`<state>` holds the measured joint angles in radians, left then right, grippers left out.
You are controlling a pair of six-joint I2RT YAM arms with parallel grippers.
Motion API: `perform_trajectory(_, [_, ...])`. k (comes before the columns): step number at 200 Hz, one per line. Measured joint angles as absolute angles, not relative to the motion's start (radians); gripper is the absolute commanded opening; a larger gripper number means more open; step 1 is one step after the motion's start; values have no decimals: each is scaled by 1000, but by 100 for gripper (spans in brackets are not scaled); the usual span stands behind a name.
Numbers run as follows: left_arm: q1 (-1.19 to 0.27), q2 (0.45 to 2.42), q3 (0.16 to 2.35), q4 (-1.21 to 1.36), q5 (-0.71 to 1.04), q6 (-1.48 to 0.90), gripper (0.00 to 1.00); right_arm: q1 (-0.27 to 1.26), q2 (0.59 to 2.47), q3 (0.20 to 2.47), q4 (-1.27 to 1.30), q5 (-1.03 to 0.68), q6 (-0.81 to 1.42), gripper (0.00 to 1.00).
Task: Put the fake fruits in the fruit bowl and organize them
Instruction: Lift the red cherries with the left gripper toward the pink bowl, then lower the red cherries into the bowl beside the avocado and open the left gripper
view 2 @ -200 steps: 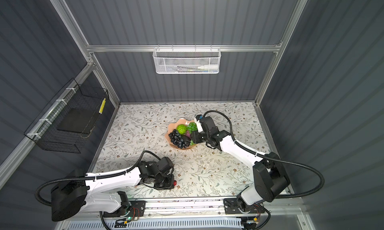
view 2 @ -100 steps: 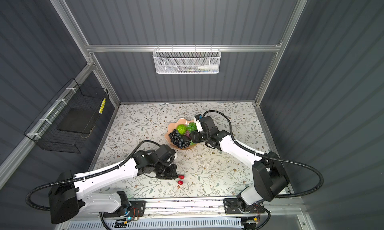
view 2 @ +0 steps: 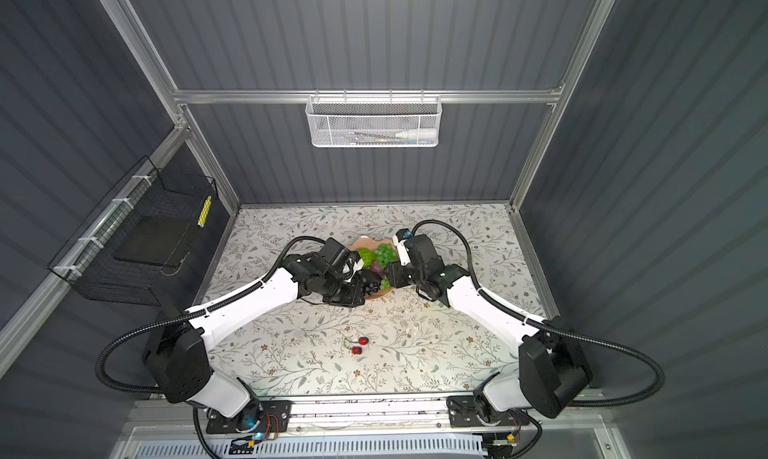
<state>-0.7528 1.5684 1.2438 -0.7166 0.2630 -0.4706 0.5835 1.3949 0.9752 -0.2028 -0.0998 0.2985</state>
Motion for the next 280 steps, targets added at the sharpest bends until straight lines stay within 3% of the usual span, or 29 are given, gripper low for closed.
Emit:
perform_trajectory(14, [-753, 1538, 1211, -717, 262, -462, 54, 583, 1388, 960, -202, -97, 299, 54])
perform_trajectory(71, [-752, 1366, 892, -631, 300, -552, 54, 583, 1424, 943, -182, -109, 315, 54])
perform_trajectory(91, [-752, 1341, 817, -577, 338, -588, 69, 583, 1438, 943, -179, -113, 315, 54])
perform_trajectory(116, [-753, 1337, 773, -528, 373, -607, 71, 583, 1452, 943, -179, -120, 315, 54])
perform_trajectory(194, [-753, 1439, 728, -404, 420, -612, 55, 583, 1481, 945, -179, -133, 322, 53])
perform_trajectory(280, [-753, 1481, 728, -343, 416, -594, 11, 583, 1498, 947, -179, -135, 323, 53])
